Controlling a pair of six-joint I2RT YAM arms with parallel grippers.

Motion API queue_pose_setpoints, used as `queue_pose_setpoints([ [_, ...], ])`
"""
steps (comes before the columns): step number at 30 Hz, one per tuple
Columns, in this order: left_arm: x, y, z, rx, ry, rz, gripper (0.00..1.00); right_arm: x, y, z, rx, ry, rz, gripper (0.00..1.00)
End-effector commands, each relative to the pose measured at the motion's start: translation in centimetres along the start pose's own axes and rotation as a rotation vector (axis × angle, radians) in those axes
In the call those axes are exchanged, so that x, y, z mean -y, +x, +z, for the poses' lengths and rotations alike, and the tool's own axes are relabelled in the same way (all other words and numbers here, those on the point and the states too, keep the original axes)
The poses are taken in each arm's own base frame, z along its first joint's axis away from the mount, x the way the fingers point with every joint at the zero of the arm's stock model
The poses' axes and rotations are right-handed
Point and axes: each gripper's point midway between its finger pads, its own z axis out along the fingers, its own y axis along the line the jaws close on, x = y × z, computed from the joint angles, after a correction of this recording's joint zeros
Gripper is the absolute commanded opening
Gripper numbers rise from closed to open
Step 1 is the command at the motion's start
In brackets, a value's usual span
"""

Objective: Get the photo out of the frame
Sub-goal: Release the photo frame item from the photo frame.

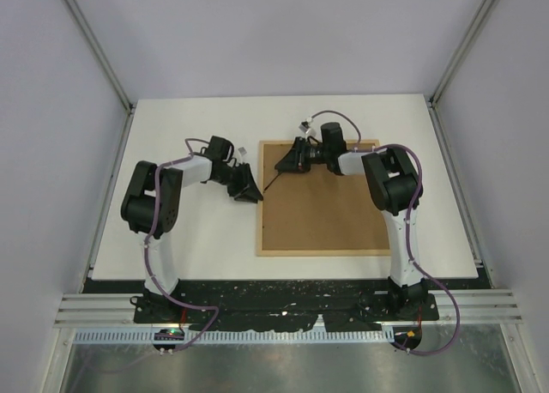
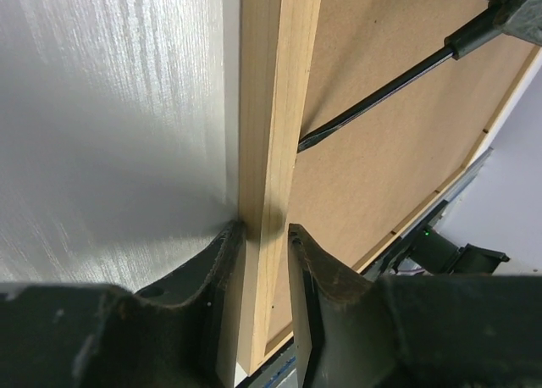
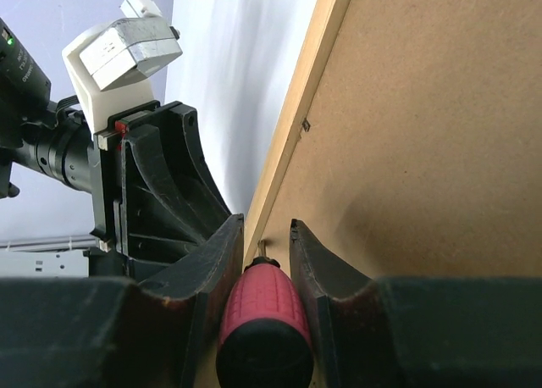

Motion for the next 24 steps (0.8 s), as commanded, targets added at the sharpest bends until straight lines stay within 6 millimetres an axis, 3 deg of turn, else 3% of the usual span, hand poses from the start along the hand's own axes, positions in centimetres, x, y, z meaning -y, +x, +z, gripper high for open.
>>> queue_pose_setpoints([
  [1, -2.0, 1.8, 1.0, -0.06, -0.156, 0.013, 0.31, -1.4, -0.9, -0.6, 0.032, -0.035, -0.085, 0.08],
  [7, -2.2, 1.7, 0.6, -0.078, -0.236, 0.046, 0.44, -2.7, -1.3, -1.1, 0.041, -0.055, -0.089, 0.08],
  [10, -2.5, 1.7, 0.5, -0.081, -0.266, 0.056, 0.44, -2.6, -1.6, -1.5, 0.051, -0.03, -0.112, 0.08],
  [17, -3.3, 2.4, 1.1, -0.113, -0.293, 0.049, 0.19, -2.7, -1.1, -1.8, 0.047, -0.03, -0.109, 0.08],
  [24, -3.3, 2.6, 1.5, -0.125, -0.288, 0.041, 0.07, -1.9, -0.4, -1.6, 0.038, -0.025, -0.089, 0.08],
])
